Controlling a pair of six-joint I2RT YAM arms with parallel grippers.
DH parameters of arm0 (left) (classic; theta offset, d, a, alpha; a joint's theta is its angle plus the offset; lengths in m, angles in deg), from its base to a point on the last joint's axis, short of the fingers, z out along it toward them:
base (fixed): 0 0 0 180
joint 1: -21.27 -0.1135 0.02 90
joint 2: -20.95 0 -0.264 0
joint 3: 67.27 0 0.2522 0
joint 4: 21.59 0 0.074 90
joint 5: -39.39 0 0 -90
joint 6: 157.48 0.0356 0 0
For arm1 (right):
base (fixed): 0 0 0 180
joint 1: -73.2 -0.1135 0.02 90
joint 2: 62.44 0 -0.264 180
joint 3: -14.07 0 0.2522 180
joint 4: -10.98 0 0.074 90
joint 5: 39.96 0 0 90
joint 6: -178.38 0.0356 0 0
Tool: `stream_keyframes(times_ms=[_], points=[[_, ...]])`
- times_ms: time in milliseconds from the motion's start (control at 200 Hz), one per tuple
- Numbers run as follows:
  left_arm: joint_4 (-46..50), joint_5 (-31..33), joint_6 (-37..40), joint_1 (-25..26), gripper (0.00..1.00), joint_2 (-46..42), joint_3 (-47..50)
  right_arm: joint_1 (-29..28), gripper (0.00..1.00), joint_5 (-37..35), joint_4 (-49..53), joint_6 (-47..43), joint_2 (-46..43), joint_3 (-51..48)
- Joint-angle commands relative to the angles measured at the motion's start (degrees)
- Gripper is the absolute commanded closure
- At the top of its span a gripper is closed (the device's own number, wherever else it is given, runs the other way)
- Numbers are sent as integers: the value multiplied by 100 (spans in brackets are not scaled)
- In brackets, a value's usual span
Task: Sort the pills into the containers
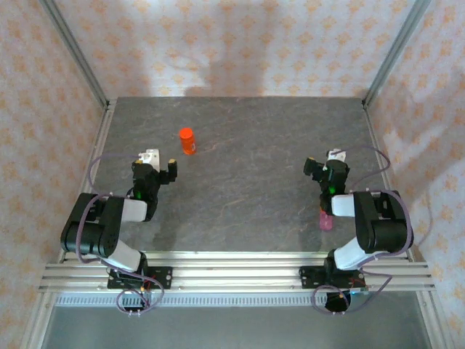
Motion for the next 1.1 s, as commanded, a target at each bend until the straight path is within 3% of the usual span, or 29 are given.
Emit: stream_keyframes(times_ms=[0, 951, 1096], points=[[-241, -5, 43, -27, 0, -10, 50, 29, 0, 19, -19, -75, -84, 73], [132, -107, -148, -203, 0, 18, -161, 83, 0, 130, -47, -32, -111, 49], [-344, 137, -223, -201, 0, -68, 120, 79, 0, 109, 999, -19, -515, 442]])
